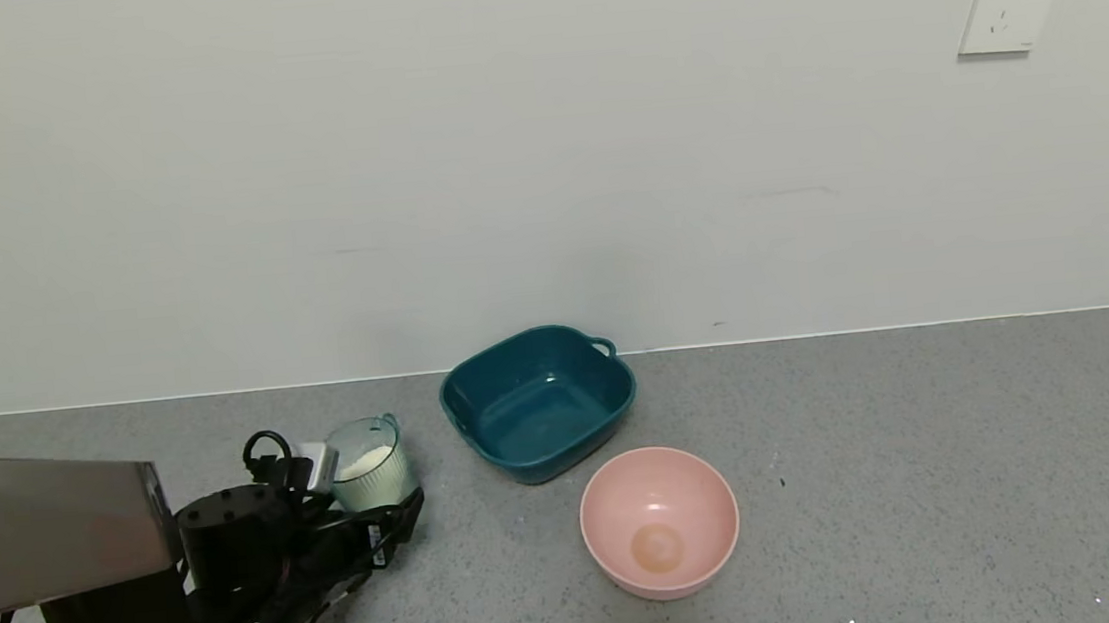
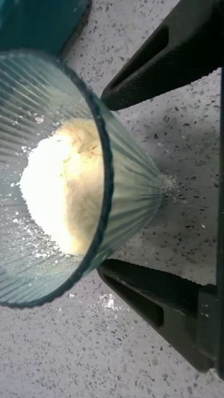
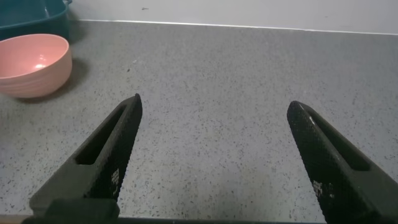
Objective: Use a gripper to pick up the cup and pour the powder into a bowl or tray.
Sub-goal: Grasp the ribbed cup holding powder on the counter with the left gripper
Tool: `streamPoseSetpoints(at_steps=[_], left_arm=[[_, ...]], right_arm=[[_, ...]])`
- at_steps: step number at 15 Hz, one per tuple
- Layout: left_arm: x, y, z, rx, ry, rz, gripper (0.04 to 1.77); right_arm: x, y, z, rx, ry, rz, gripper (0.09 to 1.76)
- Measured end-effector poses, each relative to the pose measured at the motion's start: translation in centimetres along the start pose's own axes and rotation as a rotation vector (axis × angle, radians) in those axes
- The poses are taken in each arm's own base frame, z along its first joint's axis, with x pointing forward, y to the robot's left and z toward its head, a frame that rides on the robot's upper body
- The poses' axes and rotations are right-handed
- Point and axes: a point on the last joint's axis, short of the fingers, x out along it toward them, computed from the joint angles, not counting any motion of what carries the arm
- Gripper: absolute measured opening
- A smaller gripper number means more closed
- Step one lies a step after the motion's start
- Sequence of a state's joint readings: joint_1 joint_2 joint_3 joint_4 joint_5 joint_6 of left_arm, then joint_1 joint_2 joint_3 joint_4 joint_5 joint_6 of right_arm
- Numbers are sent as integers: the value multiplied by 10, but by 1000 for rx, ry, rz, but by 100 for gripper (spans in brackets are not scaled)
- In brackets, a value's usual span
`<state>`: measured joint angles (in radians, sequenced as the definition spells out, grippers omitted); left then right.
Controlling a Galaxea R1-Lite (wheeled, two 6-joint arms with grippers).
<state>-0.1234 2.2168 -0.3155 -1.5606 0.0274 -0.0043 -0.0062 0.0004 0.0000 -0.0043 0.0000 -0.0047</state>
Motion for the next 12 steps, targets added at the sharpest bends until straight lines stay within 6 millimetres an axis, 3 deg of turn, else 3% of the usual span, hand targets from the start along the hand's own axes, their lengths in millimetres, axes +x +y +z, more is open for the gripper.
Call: streamPoseSetpoints(at_steps=[12], left_arm=[[12,-1,3,1,-31,1,172]], right_arm=[[0,0,0,0,0,0,170]])
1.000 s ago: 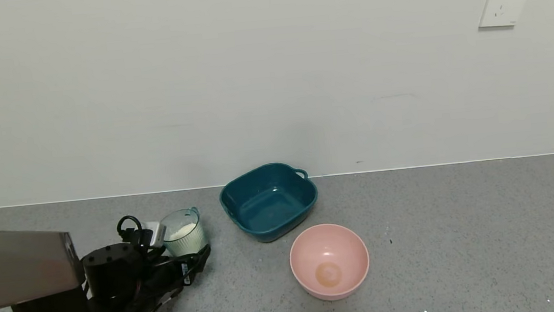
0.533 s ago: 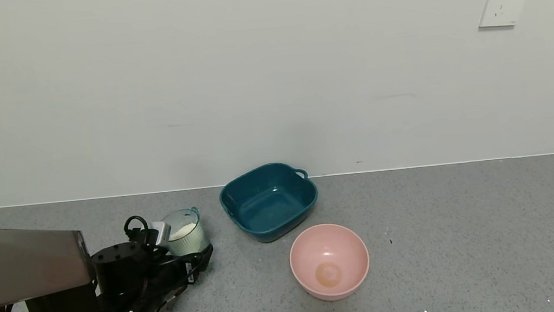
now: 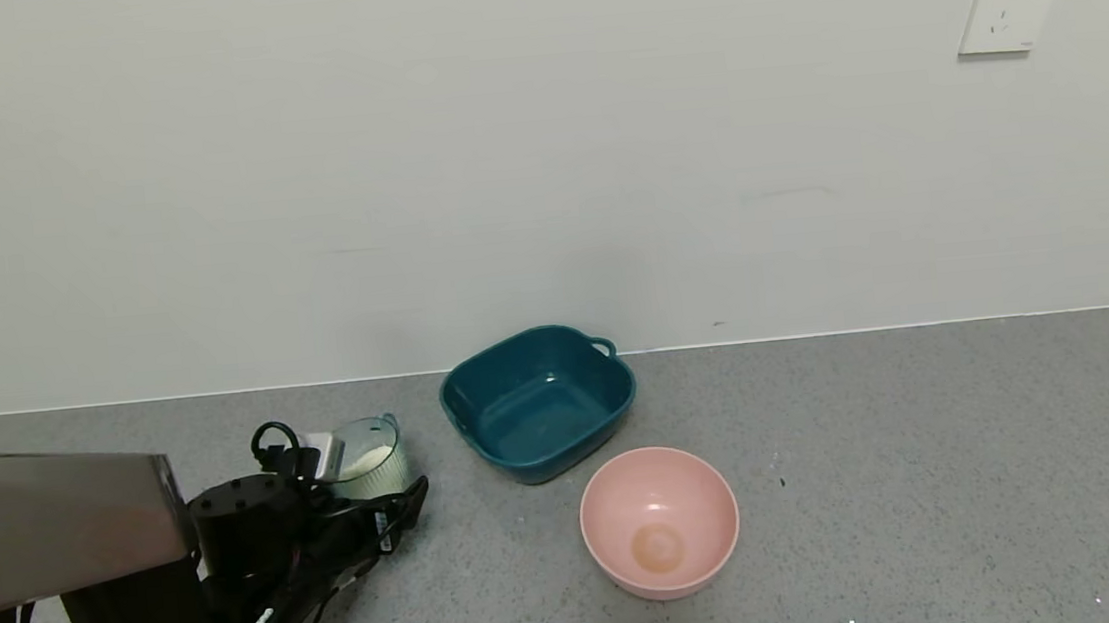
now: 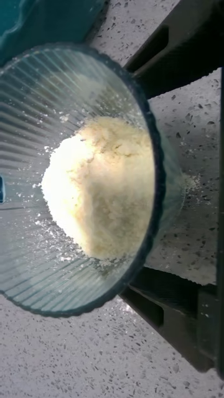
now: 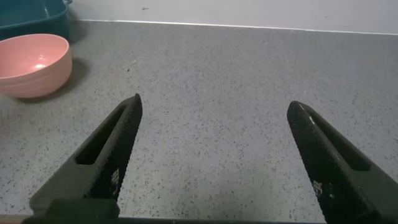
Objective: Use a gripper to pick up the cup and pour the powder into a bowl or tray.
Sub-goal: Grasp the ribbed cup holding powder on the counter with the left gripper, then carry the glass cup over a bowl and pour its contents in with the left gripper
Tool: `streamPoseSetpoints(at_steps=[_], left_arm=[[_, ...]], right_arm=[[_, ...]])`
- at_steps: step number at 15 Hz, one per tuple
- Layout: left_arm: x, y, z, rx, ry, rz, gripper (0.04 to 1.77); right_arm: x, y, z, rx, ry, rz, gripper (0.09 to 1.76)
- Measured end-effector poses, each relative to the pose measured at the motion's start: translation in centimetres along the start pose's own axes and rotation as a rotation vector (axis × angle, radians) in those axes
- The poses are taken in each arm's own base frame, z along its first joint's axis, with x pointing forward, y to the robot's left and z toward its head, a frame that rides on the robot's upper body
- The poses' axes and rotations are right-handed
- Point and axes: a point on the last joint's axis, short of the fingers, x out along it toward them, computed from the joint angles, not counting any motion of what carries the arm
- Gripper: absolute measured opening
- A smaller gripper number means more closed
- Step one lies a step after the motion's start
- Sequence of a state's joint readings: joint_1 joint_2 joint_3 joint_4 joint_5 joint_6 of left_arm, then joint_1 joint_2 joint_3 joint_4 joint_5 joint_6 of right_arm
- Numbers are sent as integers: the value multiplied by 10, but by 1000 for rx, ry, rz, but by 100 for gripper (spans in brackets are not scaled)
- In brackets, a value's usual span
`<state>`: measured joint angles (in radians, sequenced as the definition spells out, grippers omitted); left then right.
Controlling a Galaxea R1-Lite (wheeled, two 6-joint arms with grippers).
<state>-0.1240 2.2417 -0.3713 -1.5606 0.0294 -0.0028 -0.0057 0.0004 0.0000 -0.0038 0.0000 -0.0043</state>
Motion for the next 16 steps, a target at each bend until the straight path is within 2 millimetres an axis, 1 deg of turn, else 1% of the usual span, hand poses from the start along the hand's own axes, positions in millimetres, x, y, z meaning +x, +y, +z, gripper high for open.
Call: streamPoseSetpoints(at_steps=[5,7,8,10,16], left_arm=[[3,0,0,1,-4,10,172],[3,0,0,1,-3,10,141],[3,0,0,1,-3,13,133],[3,0,0,3,-3,14,130],[3,0,1,0,-7,15,129]], right_arm=[[0,0,0,0,0,0,170],[0,0,0,0,0,0,170],[0,0,0,0,0,0,170],[0,0,0,0,0,0,170],[0,0,0,-1,0,0,170]])
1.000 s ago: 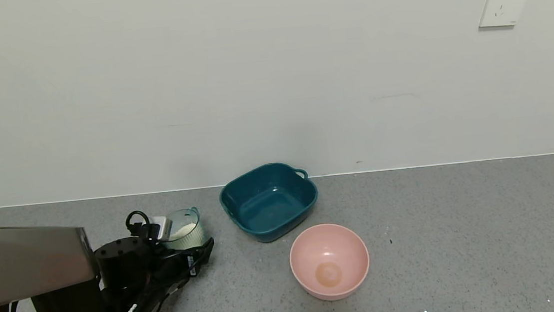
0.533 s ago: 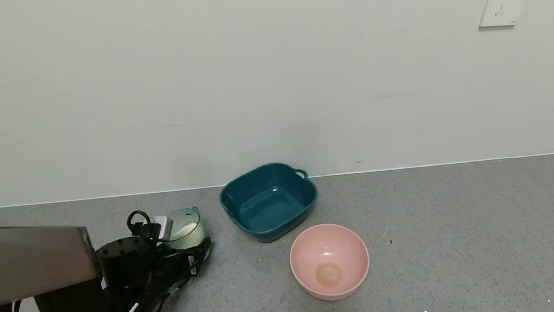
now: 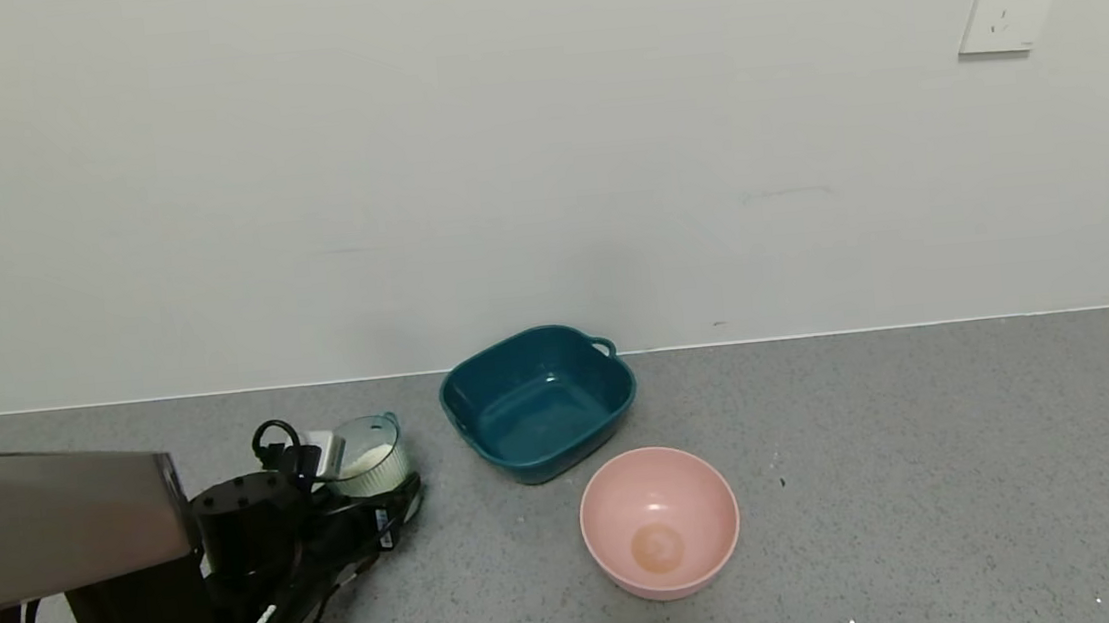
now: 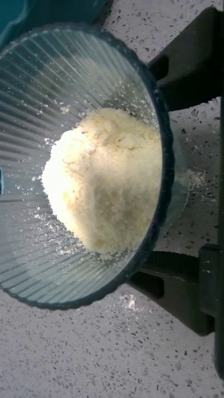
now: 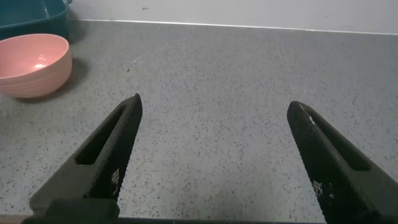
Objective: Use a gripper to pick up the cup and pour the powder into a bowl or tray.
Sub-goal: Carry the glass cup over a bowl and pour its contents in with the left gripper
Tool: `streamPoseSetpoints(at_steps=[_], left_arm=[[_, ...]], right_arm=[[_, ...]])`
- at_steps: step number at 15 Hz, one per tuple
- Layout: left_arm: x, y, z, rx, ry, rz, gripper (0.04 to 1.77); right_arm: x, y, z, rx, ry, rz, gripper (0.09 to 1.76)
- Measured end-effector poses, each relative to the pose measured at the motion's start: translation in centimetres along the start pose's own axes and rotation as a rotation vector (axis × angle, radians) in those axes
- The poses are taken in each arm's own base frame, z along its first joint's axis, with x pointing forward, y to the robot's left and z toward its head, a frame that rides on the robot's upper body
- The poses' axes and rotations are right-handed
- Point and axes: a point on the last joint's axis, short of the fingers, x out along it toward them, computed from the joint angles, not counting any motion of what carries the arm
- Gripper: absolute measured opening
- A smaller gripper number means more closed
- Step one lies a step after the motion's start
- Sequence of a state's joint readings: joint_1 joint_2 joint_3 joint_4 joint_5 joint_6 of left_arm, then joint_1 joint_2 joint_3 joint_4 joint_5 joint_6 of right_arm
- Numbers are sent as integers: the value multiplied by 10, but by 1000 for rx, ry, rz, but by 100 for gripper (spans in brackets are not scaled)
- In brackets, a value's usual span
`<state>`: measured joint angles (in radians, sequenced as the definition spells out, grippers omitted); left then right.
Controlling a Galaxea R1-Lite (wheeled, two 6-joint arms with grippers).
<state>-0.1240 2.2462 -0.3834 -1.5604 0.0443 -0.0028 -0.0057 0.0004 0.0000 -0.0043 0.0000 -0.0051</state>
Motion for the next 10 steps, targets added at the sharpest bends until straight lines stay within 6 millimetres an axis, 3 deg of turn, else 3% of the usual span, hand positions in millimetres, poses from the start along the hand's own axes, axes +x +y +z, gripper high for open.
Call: streamPoseSetpoints(at_steps=[6,10], left_arm=[[-5,0,8,3,-25,6,128],[-16,0,26,8,-47,6,128]], right_arm=[[0,0,0,1,0,0,170],[0,0,0,0,0,0,170]])
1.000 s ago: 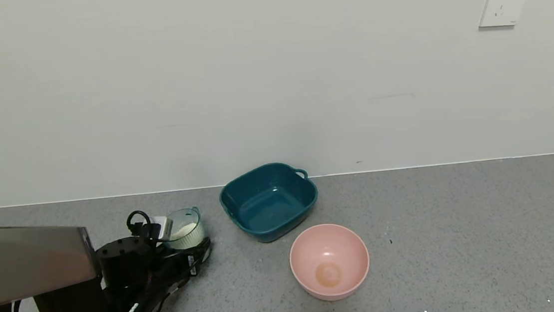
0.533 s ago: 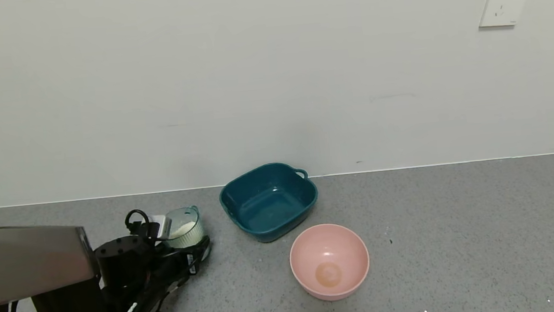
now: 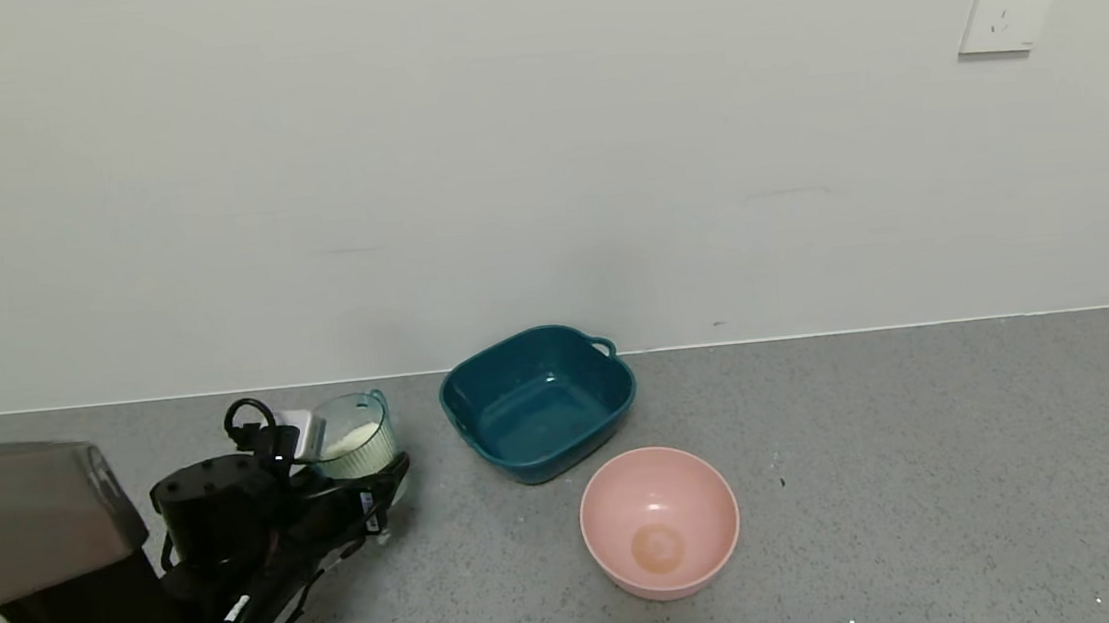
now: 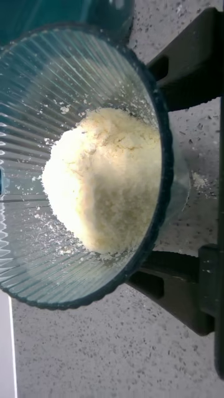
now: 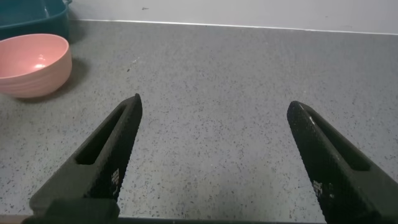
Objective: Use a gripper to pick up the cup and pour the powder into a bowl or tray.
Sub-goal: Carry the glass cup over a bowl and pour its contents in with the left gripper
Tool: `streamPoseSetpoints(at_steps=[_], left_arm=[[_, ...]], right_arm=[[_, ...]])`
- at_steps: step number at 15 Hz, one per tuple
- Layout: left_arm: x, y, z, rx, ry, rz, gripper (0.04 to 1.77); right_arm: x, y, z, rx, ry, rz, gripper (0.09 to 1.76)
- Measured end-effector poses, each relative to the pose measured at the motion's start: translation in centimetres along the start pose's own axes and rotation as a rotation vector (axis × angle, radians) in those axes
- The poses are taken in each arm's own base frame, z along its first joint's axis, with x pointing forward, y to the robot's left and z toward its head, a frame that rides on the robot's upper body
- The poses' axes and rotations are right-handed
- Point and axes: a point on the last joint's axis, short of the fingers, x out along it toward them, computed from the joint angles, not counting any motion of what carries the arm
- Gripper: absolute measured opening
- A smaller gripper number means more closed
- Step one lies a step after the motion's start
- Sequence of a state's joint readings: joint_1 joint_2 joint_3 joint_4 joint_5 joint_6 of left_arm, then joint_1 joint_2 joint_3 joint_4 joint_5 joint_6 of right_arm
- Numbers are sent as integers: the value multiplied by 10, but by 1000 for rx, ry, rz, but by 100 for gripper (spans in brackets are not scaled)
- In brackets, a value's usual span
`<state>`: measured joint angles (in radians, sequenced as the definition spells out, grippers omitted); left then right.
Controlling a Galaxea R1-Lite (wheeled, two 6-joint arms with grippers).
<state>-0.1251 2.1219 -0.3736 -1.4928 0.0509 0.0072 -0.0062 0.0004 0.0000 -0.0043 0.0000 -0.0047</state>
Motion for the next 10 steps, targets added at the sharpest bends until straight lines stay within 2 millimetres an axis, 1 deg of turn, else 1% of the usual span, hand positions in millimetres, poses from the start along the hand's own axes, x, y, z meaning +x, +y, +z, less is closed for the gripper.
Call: streamPoseSetpoints(at_steps=[2,5,8,10], left_arm=[[-7,0,13,4,21,-2,128],[-19,-2,41,16,63,-13,128],[-33,-9,82,27,62,-37,128],[-43,-18,110,54,32,-40,128]], right_arm=[[0,0,0,0,0,0,170],[0,0,0,0,0,0,170],[0,0,0,0,0,0,170],[0,0,0,0,0,0,170]])
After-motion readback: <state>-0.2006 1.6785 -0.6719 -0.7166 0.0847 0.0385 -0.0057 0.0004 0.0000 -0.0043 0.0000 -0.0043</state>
